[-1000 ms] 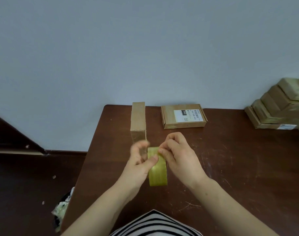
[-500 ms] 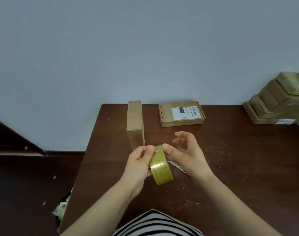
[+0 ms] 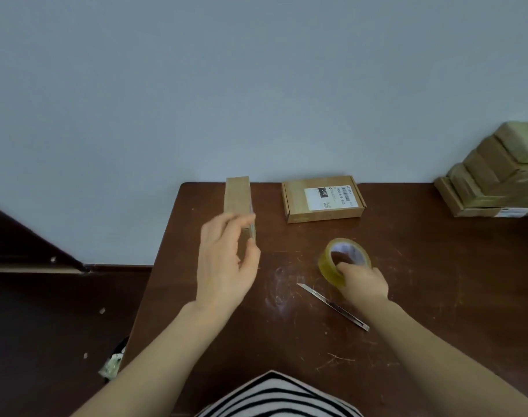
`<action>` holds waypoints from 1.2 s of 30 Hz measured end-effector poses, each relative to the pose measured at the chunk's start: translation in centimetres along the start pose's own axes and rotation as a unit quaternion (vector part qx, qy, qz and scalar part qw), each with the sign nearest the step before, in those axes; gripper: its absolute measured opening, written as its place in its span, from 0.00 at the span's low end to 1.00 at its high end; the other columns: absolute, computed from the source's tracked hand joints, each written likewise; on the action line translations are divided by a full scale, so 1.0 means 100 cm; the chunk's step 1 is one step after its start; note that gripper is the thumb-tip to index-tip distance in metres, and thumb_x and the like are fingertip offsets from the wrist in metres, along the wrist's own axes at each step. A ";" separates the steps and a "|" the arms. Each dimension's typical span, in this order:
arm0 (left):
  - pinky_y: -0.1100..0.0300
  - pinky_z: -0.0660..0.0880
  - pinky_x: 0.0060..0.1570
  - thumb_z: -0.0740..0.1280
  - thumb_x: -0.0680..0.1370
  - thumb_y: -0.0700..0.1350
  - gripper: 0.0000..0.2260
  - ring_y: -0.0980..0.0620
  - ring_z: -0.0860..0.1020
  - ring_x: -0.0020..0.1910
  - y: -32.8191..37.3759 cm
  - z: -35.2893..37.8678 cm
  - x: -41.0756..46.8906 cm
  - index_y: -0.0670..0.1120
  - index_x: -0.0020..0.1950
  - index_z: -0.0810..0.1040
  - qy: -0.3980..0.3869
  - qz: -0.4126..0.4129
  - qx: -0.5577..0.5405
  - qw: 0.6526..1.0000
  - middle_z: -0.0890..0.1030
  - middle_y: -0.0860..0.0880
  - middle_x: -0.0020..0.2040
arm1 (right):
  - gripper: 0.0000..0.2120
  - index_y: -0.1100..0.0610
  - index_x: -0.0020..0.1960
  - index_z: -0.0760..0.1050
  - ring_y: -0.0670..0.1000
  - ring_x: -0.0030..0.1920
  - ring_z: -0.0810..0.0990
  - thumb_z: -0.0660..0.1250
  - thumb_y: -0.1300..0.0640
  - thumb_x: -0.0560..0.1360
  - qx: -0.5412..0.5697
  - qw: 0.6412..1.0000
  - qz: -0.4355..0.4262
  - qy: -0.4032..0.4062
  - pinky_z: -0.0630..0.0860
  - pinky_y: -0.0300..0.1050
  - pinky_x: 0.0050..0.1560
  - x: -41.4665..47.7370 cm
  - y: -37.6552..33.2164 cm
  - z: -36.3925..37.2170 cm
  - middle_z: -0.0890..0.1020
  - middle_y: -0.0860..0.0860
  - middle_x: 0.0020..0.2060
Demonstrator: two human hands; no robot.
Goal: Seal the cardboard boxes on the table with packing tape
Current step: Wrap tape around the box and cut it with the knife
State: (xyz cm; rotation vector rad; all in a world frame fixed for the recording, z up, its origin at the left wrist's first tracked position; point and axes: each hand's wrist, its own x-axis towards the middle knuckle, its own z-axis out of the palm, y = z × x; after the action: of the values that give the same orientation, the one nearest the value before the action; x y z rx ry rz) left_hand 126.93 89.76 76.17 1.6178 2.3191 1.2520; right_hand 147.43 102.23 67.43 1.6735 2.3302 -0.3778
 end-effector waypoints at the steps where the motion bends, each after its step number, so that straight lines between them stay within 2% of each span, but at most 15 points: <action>1: 0.48 0.72 0.63 0.66 0.75 0.42 0.21 0.55 0.61 0.69 -0.004 0.001 0.005 0.47 0.68 0.72 -0.007 0.006 0.028 1.000 0.70 0.50 0.68 | 0.14 0.48 0.59 0.73 0.56 0.54 0.75 0.58 0.60 0.78 0.009 1.000 0.019 -0.007 0.65 0.42 0.47 0.003 0.006 0.006 0.79 0.51 0.53; 3: 0.54 0.52 0.74 0.67 0.76 0.44 0.28 0.55 0.46 0.76 -0.012 0.002 0.014 0.47 0.75 0.63 -0.080 0.003 0.068 0.995 0.57 0.49 0.77 | 0.14 0.48 0.58 0.74 0.55 0.54 0.74 0.58 0.61 0.77 -0.010 0.999 0.032 -0.024 0.65 0.42 0.46 0.009 0.014 0.013 0.78 0.51 0.53; 5: 0.57 0.47 0.75 0.66 0.78 0.45 0.29 0.58 0.43 0.75 -0.022 0.002 0.019 0.47 0.77 0.59 -0.149 0.009 0.070 0.986 0.52 0.51 0.78 | 0.11 0.49 0.56 0.73 0.54 0.55 0.73 0.60 0.58 0.75 -0.077 0.996 -0.003 -0.046 0.66 0.43 0.51 0.013 0.015 0.014 0.79 0.49 0.53; 7: 0.54 0.52 0.75 0.66 0.78 0.45 0.28 0.56 0.48 0.76 -0.029 0.002 0.018 0.46 0.76 0.61 -0.151 0.033 0.057 0.986 0.56 0.51 0.77 | 0.15 0.51 0.59 0.71 0.54 0.61 0.71 0.61 0.50 0.73 -0.101 0.992 -0.020 -0.069 0.64 0.49 0.60 0.013 0.004 0.005 0.76 0.49 0.57; 9: 0.58 0.52 0.74 0.67 0.76 0.49 0.30 0.56 0.50 0.76 -0.033 0.000 0.021 0.46 0.76 0.61 -0.108 0.050 0.051 0.992 0.60 0.51 0.76 | 0.19 0.53 0.62 0.71 0.55 0.64 0.69 0.58 0.47 0.74 -0.062 0.997 -0.042 -0.017 0.62 0.51 0.63 0.012 -0.018 -0.012 0.75 0.51 0.60; 12: 0.64 0.49 0.70 0.62 0.77 0.60 0.31 0.58 0.50 0.75 -0.035 0.001 0.036 0.46 0.75 0.63 -0.076 0.050 0.053 0.994 0.61 0.52 0.75 | 0.15 0.53 0.61 0.74 0.55 0.61 0.71 0.57 0.54 0.77 0.149 0.969 -0.106 0.165 0.64 0.50 0.59 0.023 -0.072 -0.058 0.77 0.52 0.59; 14: 0.60 0.52 0.71 0.53 0.79 0.64 0.32 0.51 0.56 0.76 -0.035 0.002 0.047 0.42 0.71 0.69 -0.095 0.073 0.076 0.990 0.65 0.47 0.74 | 0.14 0.56 0.63 0.74 0.57 0.63 0.71 0.57 0.58 0.80 0.271 0.925 -0.171 0.203 0.65 0.51 0.62 0.040 -0.115 -0.091 0.77 0.55 0.60; 17: 0.49 0.59 0.71 0.48 0.80 0.62 0.34 0.41 0.70 0.69 -0.039 0.007 0.052 0.35 0.66 0.74 -0.126 0.166 0.140 0.968 0.74 0.38 0.67 | 0.17 0.60 0.66 0.72 0.54 0.65 0.71 0.56 0.53 0.82 0.339 0.902 -0.245 0.104 0.64 0.46 0.64 0.066 -0.168 -0.121 0.75 0.57 0.63; 19: 0.47 0.61 0.69 0.54 0.78 0.58 0.30 0.39 0.72 0.66 -0.046 0.012 0.051 0.34 0.64 0.75 -0.109 0.196 0.164 0.961 0.76 0.37 0.64 | 0.16 0.58 0.52 0.77 0.52 0.51 0.77 0.55 0.49 0.82 0.325 0.912 -0.249 0.033 0.68 0.46 0.53 0.081 -0.185 -0.120 0.80 0.54 0.49; 21: 0.46 0.65 0.65 0.57 0.77 0.55 0.27 0.39 0.75 0.63 -0.052 0.016 0.053 0.34 0.62 0.77 -0.067 0.214 0.182 0.957 0.78 0.37 0.61 | 0.19 0.58 0.38 0.72 0.50 0.38 0.73 0.55 0.49 0.82 0.370 0.901 -0.225 0.010 0.67 0.45 0.45 0.089 -0.187 -0.114 0.75 0.51 0.33; 23: 0.42 0.68 0.61 0.58 0.76 0.54 0.26 0.38 0.77 0.61 -0.057 0.019 0.057 0.34 0.60 0.78 -0.047 0.233 0.200 0.951 0.79 0.38 0.60 | 0.21 0.64 0.39 0.73 0.55 0.40 0.76 0.56 0.51 0.82 0.390 0.896 -0.215 0.004 0.70 0.48 0.48 0.096 -0.188 -0.112 0.79 0.56 0.35; 26: 0.45 0.68 0.65 0.55 0.79 0.56 0.27 0.38 0.74 0.64 -0.065 0.020 0.053 0.34 0.62 0.77 -0.053 0.236 0.159 0.957 0.77 0.37 0.62 | 0.21 0.69 0.49 0.78 0.60 0.50 0.79 0.58 0.51 0.82 0.413 0.884 -0.218 0.001 0.72 0.51 0.56 0.095 -0.190 -0.109 0.82 0.63 0.46; 29: 0.50 0.62 0.70 0.53 0.82 0.53 0.24 0.43 0.67 0.68 -0.079 0.020 0.047 0.34 0.65 0.71 -0.043 0.244 0.073 0.966 0.75 0.36 0.63 | 0.19 0.64 0.48 0.80 0.54 0.43 0.77 0.59 0.50 0.81 0.433 0.873 -0.223 0.021 0.73 0.47 0.50 0.094 -0.190 -0.104 0.82 0.61 0.43; 32: 0.49 0.66 0.67 0.52 0.83 0.47 0.20 0.44 0.68 0.67 -0.087 0.025 0.050 0.34 0.61 0.76 -0.024 0.275 0.076 0.958 0.77 0.37 0.61 | 0.20 0.65 0.47 0.79 0.50 0.37 0.73 0.59 0.49 0.81 0.439 0.869 -0.223 0.040 0.71 0.47 0.44 0.096 -0.190 -0.102 0.81 0.62 0.40; 36: 0.46 0.69 0.66 0.55 0.83 0.52 0.21 0.46 0.76 0.62 -0.080 0.023 0.049 0.39 0.58 0.80 0.008 0.279 0.110 0.954 0.81 0.42 0.58 | 0.19 0.65 0.47 0.79 0.56 0.44 0.79 0.59 0.50 0.81 0.434 0.872 -0.220 0.049 0.72 0.49 0.51 0.098 -0.185 -0.096 0.83 0.60 0.42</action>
State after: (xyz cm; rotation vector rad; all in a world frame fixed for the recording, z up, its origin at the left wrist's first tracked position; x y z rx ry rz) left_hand 119.63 94.01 71.43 2.4683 2.1433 1.0987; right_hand 126.32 108.58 74.16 1.4030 2.8152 -1.6720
